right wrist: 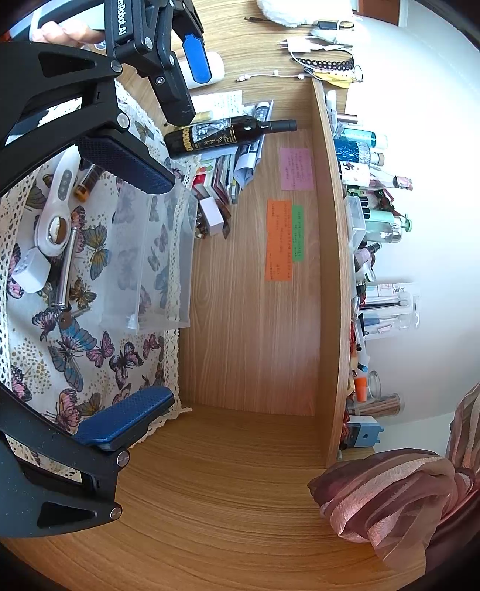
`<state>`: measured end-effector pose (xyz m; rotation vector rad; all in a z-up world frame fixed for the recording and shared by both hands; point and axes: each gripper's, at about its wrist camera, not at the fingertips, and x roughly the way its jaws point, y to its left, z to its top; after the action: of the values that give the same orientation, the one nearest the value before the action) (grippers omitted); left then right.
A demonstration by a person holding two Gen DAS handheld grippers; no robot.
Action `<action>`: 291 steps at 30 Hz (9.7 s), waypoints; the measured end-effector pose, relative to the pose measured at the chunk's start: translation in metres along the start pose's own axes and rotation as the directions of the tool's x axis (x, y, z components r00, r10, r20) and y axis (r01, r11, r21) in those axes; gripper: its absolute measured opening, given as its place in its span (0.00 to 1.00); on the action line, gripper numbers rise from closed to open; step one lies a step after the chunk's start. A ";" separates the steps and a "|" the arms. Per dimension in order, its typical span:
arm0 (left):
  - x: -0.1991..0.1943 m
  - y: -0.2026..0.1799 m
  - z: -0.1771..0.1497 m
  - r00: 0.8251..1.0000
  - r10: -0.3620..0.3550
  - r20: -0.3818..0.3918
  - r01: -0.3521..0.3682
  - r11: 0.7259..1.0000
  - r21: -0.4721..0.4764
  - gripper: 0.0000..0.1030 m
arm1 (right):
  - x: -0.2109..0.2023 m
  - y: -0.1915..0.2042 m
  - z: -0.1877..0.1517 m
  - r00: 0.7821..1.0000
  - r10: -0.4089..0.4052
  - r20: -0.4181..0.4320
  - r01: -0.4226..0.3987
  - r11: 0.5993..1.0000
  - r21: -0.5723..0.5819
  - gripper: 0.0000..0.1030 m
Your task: Organize rigid objects
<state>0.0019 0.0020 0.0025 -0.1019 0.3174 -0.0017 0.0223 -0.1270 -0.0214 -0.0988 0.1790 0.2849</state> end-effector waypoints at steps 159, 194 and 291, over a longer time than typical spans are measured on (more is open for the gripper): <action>0.264 0.042 -0.012 0.851 0.002 -0.525 0.035 0.998 0.059 0.32 | 0.246 -0.015 -0.028 0.839 0.115 -0.532 -0.140 0.990 -0.007 0.44; 0.130 0.019 -0.050 0.892 -0.027 -0.452 0.079 0.992 0.096 0.98 | 0.117 -0.027 -0.043 0.881 0.086 -0.465 -0.130 0.989 -0.064 0.77; 0.112 0.023 -0.028 0.933 -0.122 -0.338 0.127 0.992 -0.007 0.36 | 0.124 -0.014 0.002 0.903 0.235 -0.359 -0.251 0.968 0.001 0.14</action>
<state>0.0993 0.0199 -0.0615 -0.1064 0.6552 -0.1489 0.1431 -0.1064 -0.0424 -0.1735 0.5498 0.5207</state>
